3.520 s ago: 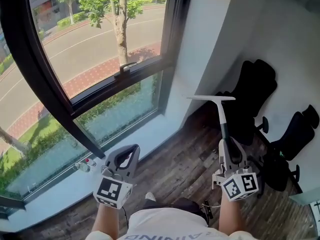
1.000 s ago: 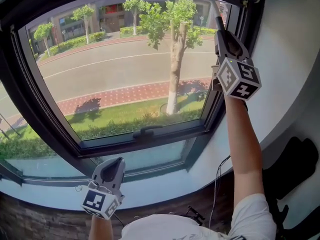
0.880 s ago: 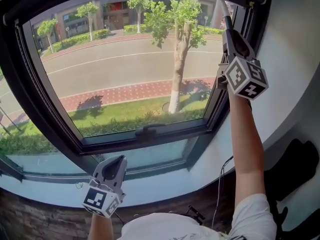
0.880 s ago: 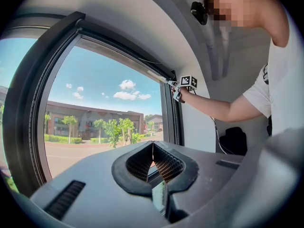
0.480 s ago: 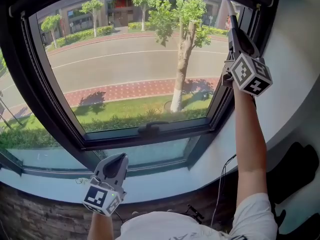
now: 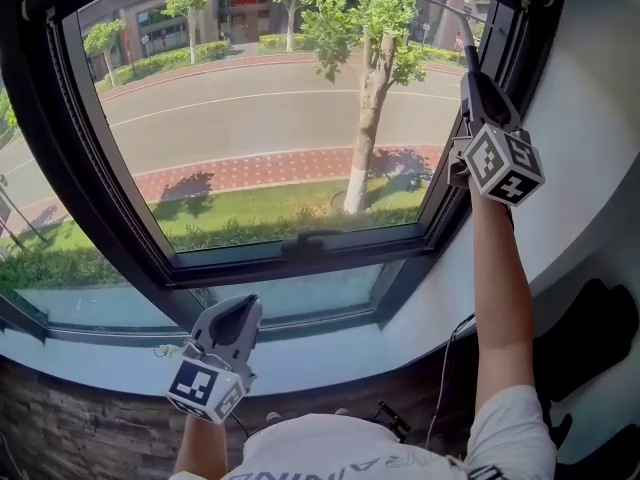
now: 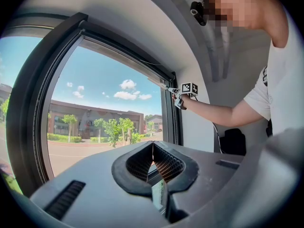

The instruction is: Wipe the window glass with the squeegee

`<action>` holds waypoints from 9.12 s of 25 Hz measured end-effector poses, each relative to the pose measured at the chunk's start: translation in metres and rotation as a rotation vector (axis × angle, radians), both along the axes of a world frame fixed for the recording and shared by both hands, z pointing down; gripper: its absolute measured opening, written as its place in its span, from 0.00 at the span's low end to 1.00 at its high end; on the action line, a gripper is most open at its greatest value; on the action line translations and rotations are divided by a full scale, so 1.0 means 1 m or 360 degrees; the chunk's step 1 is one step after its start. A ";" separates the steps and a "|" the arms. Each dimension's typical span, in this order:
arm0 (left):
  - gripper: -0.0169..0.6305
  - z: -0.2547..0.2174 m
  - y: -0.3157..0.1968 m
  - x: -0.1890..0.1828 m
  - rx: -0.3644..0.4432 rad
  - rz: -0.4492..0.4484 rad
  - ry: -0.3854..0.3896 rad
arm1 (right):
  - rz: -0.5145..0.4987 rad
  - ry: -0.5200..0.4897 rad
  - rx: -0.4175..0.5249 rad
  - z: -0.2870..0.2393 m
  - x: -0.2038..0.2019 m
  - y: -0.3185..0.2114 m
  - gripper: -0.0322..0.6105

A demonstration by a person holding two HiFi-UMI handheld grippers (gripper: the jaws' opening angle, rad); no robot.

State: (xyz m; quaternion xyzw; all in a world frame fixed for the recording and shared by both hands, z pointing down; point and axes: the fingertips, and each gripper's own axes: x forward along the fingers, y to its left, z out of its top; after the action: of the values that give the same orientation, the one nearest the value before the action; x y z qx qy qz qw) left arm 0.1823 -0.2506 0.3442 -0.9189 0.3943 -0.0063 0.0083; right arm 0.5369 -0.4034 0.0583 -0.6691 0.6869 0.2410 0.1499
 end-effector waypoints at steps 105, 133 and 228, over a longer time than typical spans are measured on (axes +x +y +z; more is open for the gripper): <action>0.05 0.037 -0.005 0.009 -0.0179 -0.0055 -0.0096 | -0.0037 0.0065 -0.0960 0.482 0.008 0.021 0.21; 0.05 0.053 -0.003 0.014 -0.0209 -0.0305 0.0021 | -0.0229 -0.0075 -0.1031 0.474 -0.005 0.142 0.21; 0.05 0.036 0.004 -0.140 -0.0084 0.0040 0.0018 | -0.0022 0.0081 -0.0112 0.094 -0.201 0.006 0.21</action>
State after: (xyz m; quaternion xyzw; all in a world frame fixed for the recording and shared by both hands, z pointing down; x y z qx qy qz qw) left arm 0.0423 -0.2464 0.3804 -0.9237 0.3824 -0.0114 -0.0180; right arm 0.3358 -0.3971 0.1520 -0.6628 0.7031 0.2325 0.1105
